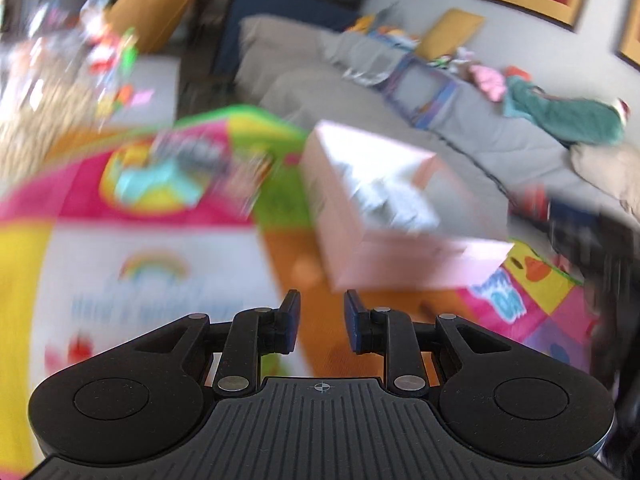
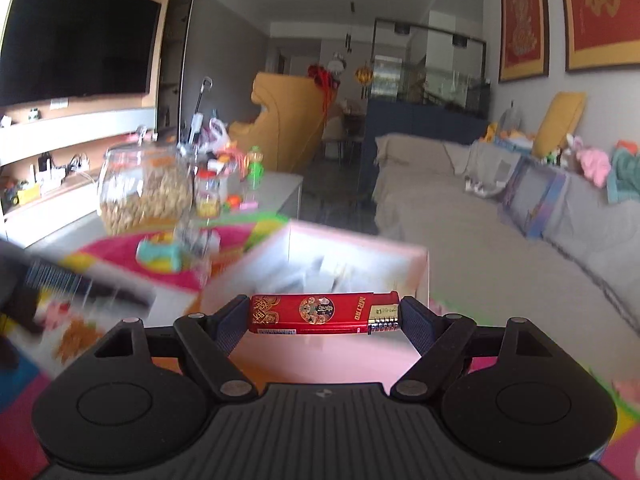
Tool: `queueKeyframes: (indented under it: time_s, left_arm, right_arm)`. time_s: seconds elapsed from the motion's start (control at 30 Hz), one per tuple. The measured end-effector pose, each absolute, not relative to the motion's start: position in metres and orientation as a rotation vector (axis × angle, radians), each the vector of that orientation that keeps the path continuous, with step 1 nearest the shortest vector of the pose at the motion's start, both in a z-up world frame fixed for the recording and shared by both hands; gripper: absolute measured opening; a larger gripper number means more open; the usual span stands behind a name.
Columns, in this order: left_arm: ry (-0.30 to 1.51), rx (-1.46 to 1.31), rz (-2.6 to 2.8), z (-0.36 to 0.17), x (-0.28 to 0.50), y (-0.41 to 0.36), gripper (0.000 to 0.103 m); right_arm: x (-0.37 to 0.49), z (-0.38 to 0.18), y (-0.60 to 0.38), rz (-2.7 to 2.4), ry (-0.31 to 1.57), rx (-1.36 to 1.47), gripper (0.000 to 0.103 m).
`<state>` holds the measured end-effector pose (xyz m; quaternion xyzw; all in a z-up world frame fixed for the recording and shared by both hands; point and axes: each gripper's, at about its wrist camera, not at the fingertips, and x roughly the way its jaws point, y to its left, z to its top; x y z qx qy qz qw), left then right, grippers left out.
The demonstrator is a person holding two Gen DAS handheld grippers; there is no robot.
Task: Organize rigid objects
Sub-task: 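Carry the lighter into the pink box with the right tool while the left drops the adapter in, then grasp the small amber bottle with the right tool while the left reaches for the cable bag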
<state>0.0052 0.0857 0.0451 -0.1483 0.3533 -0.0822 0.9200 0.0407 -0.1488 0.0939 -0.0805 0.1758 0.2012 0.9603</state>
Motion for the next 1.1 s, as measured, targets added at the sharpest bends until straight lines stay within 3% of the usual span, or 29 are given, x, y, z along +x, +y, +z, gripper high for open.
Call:
queueKeyframes:
  time_s: [0.2,0.37,0.7,1.1]
  left_arm:
    - [0.763,-0.307,-0.073,0.024,-0.017,0.117,0.026]
    - [0.730,-0.353,0.015,0.020,-0.024,0.144,0.026]
    - [0.588,-0.458,0.143,0.028,0.012,0.196,0.026]
    - [0.601,-0.442,0.183,0.011,0.015,0.205,0.026]
  right_arm:
    - [0.113,0.098,-0.125,0.383,0.514,-0.135,0.084]
    - [0.124,0.088,-0.100,0.480,0.636,-0.055,0.084]
    - [0.195,0.087,0.051,0.646,0.813,-0.061,0.084]
    - [0.269,0.019,0.160,0.527,0.892,-0.214,0.073]
